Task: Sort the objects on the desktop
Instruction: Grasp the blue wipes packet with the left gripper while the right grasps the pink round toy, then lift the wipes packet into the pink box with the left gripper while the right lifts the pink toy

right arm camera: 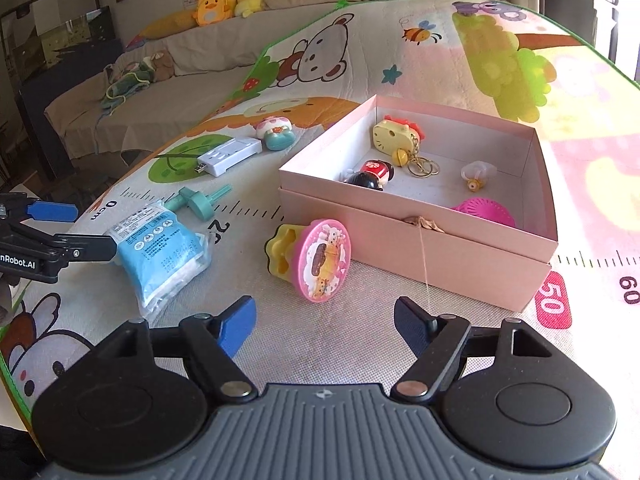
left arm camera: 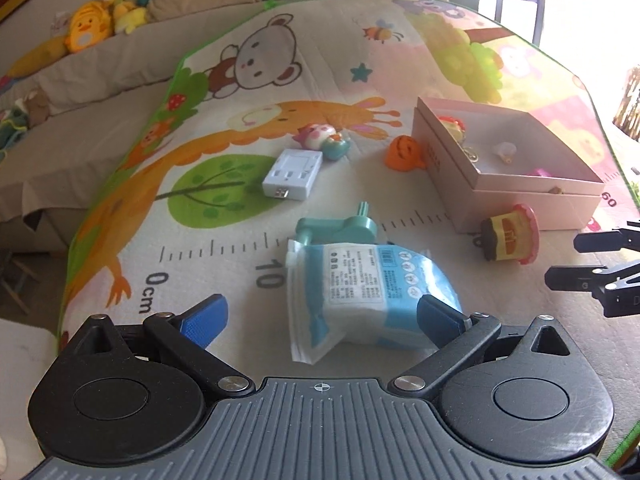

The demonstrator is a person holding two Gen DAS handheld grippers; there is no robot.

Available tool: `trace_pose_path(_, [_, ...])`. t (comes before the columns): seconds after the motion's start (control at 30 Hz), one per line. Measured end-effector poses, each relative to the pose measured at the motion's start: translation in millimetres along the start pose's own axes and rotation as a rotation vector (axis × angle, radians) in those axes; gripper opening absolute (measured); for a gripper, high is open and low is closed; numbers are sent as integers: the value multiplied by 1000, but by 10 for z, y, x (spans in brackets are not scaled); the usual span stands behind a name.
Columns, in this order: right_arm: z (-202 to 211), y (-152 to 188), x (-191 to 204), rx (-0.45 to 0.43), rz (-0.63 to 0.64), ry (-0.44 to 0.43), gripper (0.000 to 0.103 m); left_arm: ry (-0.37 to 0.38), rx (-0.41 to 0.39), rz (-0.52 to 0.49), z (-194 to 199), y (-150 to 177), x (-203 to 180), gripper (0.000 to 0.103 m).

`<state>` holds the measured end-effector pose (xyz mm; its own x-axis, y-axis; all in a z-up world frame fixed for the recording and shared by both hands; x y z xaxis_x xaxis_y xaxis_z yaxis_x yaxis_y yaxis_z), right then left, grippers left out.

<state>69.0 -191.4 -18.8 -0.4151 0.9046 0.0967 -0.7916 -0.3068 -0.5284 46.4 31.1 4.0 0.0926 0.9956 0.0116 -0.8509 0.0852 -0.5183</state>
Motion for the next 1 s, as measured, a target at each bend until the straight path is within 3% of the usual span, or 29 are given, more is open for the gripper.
trace_pose_path(0.1, [-22,33,-58,4,-29,-2,77,17,12,-33,-61,14,-114,103])
trace_pose_path(0.23, [-15,37,-62,-2,-36,-2,78,-34,26,-100,-165,97,-160,103])
trace_pose_path(0.33, [-1,9,-34,-12,-30,-1,78,-116,16,-100,-182,103,-6,103])
trace_pose_path(0.47, [-1,-30,16,-23,-15,1,79,-293,-17,-69,-119,55,358,103])
trace_pose_path(0.53, [-14,-35,50,-26,-4,6,80,-325,-19,-18,-58,32,516,103])
trace_pose_path(0.67, [-51,-25,105,-23,16,9,81,-51,25,107,69,45,482,103])
trace_pose_path(0.77, [-68,-18,125,-24,25,16,82,102,62,123,39,44,219,103])
trace_pose_path(0.9, [-78,-20,153,-25,27,16,82,107,90,110,-236,-88,-101,103])
trace_pose_path(1.0, [-84,-51,190,-43,30,42,82,37,85,114,-464,-219,-167,103])
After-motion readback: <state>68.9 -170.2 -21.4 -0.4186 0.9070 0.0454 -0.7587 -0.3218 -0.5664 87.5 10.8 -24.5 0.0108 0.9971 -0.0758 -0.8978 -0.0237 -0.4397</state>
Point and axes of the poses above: each gripper's, at about its wrist camera, not at the fingertips, and z roughly against the way its jaws point, x to its left, y to its underside, the point moved 8 cm from there along -z, roughly the way its jaws point, and after that the axes turned 14 degrees about x, right-handed, at the moved point
